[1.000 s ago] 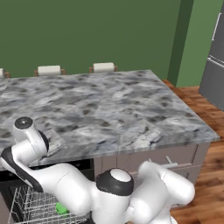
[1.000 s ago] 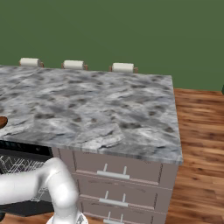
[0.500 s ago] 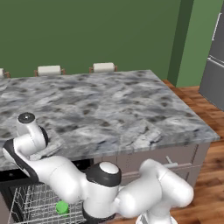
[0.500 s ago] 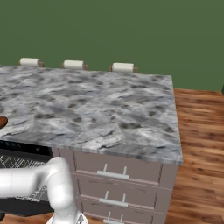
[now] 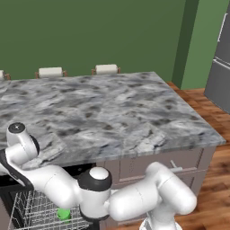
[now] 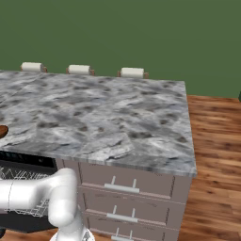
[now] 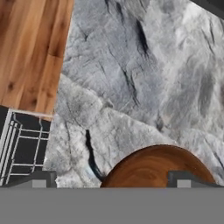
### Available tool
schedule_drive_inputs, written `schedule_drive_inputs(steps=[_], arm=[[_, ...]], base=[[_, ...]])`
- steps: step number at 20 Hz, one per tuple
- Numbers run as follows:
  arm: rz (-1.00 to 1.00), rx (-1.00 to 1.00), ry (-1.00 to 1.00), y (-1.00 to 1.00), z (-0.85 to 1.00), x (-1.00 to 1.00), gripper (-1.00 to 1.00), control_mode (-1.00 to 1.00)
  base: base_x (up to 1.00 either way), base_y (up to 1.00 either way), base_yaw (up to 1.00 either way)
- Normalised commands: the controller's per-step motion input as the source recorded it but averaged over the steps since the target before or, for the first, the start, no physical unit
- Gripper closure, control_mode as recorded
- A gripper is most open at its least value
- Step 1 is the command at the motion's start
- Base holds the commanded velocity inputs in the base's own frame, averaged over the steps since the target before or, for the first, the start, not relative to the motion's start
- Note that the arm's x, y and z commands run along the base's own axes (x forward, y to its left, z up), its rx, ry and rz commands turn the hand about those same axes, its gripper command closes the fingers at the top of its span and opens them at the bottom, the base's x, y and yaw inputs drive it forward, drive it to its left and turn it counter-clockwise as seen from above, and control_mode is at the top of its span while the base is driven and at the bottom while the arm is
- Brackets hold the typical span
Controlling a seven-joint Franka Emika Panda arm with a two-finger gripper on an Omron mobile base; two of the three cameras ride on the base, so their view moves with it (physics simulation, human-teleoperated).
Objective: Pick up the cup and bowl from the counter, place them in the dishwasher, and close the dishwasher door.
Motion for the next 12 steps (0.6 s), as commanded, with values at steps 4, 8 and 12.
schedule_drive_inputs(steps=[4, 8, 12], arm=[[0.04, -0.02, 0.00, 0.12, -0.03, 0.06, 1.00, -1.00], [0.00, -0.02, 0.00, 0.00, 0.00, 0.02, 1.00, -1.00], [0.00, -0.01, 0.00, 0.00, 0.00, 0.00, 1.00, -1.00]], base=[[0.00, 0.00, 0.00], [0.00, 0.00, 0.00], [0.00, 0.00, 0.00]])
